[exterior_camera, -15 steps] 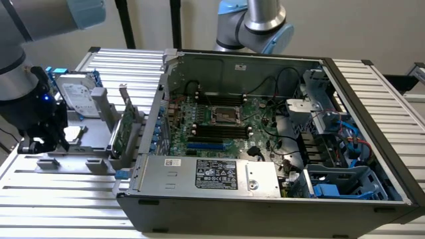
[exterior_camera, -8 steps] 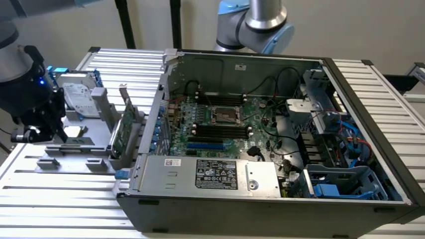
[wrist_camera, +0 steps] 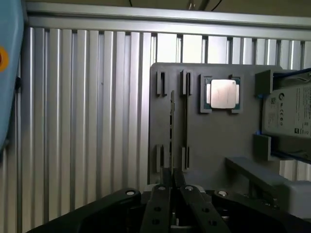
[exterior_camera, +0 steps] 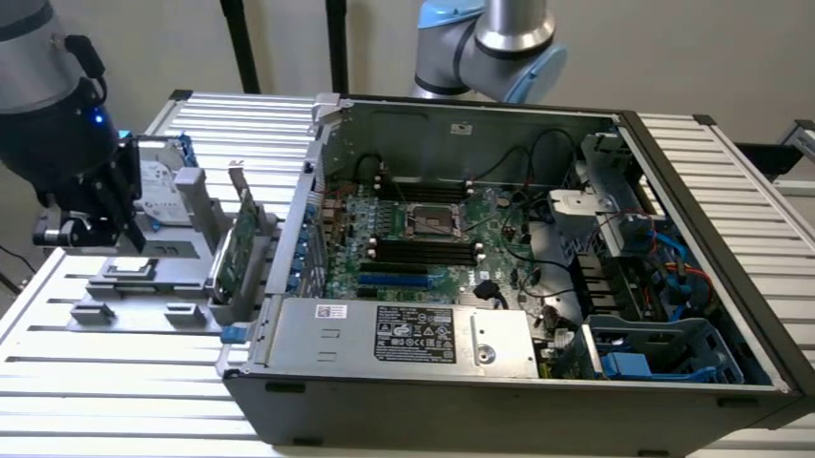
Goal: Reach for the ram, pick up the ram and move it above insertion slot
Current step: 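Pick up the ram and move it above insertion slot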
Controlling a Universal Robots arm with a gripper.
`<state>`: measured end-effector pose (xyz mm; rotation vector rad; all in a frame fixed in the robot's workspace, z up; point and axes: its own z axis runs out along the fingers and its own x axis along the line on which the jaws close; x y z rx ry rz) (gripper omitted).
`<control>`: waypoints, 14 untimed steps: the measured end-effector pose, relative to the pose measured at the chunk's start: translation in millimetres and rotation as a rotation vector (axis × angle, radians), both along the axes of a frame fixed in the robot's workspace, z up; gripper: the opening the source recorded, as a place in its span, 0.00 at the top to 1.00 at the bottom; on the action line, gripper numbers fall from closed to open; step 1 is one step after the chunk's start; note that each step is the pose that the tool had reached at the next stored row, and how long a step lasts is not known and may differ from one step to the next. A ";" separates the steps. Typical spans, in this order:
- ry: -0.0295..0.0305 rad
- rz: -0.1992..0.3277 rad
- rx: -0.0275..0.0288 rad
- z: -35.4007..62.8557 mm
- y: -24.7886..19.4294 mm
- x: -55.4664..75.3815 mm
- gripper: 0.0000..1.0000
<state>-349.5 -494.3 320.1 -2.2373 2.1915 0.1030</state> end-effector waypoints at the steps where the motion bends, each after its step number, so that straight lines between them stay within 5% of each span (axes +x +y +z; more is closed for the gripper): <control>1: 0.0005 0.000 -0.0001 4.6 0.0 4.5 0.87; 14: 0.0041 0.000 0.0000 63.3 0.0 63.9 0.87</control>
